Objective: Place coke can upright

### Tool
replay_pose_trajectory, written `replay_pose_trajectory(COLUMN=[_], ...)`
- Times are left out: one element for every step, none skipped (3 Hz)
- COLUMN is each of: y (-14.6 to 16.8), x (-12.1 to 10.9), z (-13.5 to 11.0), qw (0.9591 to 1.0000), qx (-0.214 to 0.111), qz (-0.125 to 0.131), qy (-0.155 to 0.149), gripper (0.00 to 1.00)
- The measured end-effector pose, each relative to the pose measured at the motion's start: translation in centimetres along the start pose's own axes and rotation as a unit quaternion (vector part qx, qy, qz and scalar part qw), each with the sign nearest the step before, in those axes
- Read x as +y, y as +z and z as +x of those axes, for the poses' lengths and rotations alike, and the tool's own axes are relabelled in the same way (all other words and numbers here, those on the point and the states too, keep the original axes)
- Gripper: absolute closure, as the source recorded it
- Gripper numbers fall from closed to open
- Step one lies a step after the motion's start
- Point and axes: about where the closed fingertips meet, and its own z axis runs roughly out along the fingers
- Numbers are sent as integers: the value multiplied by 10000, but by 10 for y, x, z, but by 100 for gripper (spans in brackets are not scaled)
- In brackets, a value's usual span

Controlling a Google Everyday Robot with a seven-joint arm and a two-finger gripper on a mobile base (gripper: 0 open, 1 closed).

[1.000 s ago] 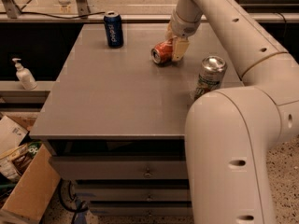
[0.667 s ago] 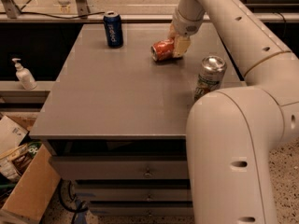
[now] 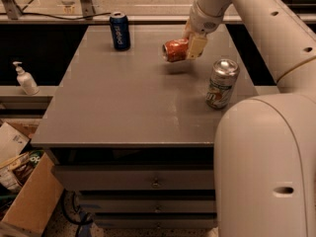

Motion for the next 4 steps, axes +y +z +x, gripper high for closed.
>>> replay_pose_trajectory(y=[-4,-9,-15,-29], x=[8,11,8,1], z=[-11,-23,-26,-16], qw=[9951,9791,9587,9394], qx=[-816,-1741,-2488,-2982], qz=[-3,71,305,743], qy=[567,1046,1345,1520], gripper=[100,100,100,100])
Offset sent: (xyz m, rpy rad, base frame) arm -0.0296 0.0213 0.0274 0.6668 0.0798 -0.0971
